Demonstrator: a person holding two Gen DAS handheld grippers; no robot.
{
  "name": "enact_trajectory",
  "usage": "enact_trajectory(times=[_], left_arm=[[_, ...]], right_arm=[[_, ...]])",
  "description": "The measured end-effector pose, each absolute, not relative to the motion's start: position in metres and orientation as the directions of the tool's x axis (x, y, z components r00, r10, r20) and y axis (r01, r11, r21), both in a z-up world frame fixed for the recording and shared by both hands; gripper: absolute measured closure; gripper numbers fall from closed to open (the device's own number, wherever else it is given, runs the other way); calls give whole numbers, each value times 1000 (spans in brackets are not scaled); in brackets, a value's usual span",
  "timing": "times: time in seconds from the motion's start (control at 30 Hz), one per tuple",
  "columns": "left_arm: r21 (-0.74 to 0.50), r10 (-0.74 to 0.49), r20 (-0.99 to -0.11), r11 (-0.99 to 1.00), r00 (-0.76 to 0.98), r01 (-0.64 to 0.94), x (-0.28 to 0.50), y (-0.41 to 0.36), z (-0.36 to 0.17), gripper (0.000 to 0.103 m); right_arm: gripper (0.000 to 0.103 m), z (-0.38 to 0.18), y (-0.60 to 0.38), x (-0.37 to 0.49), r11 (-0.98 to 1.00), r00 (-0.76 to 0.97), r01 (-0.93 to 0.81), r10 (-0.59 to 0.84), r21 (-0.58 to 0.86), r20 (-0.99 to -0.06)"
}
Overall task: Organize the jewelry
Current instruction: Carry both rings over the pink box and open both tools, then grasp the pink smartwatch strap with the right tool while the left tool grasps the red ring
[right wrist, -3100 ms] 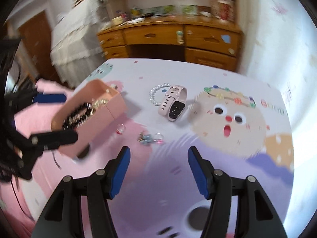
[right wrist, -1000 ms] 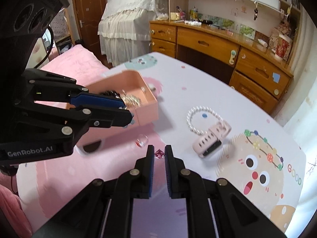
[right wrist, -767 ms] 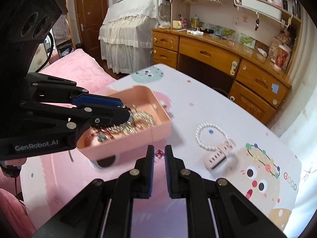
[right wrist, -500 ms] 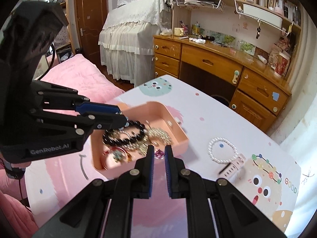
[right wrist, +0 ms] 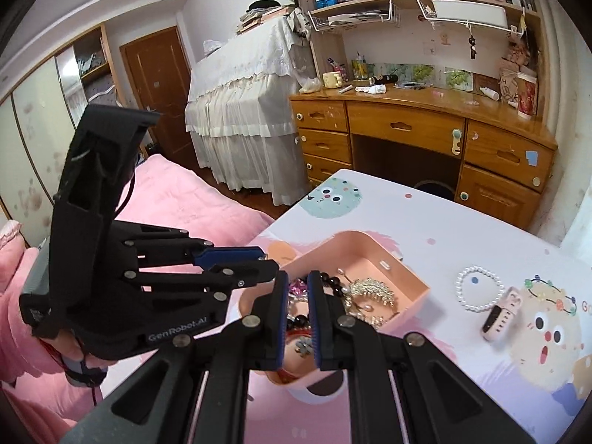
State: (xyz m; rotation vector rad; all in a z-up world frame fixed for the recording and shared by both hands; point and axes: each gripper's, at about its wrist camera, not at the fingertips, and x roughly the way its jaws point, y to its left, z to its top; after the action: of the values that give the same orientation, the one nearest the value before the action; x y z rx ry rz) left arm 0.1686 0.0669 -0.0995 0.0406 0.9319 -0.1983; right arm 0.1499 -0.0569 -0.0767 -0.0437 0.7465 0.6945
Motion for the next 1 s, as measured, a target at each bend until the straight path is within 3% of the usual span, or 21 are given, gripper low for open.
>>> enact_trajectory(times=[0.07,0.1,0.13,0.2,0.4,0.5,0.63,0.77,0.83,1.0], left_arm=[[-49,-136,-808,985,573,164,170,69,-101,75],[-50,-129,-812,987,569,153,171,71,-102,59],[-53,-126,-815,988,566,144,172,73,-102,51],[-72,-136,-817,988,561,135,172,75,-103,51],[-79,-123,-838,991,531,105,169,74,-113,48],[-84,-113,-846,993,521,78,161,70,-117,35],[-100,-109,-865,994,490,44,145,58,-125,35],[-103,-98,-869,995,485,17,123,44,-128,33],[-124,-118,-861,992,494,21,112,33,-127,26],[-173,-183,-840,983,511,67,98,-10,-129,20]], right_arm=[[90,-78,-54,152,789,528,-582,550,196,-647],[84,-80,-54,154,794,522,-575,542,198,-659],[79,-82,-53,155,797,514,-572,533,196,-672],[65,-84,-53,154,806,519,-568,510,169,-686],[58,-90,-66,149,814,500,-549,501,188,-706],[56,-97,-78,148,825,483,-528,488,203,-727],[56,-105,-102,150,847,461,-470,476,248,-749],[46,-113,-137,158,881,449,-385,439,274,-778],[44,-114,-152,163,894,446,-353,421,277,-790],[32,-119,-190,179,904,420,-286,416,317,-806]])
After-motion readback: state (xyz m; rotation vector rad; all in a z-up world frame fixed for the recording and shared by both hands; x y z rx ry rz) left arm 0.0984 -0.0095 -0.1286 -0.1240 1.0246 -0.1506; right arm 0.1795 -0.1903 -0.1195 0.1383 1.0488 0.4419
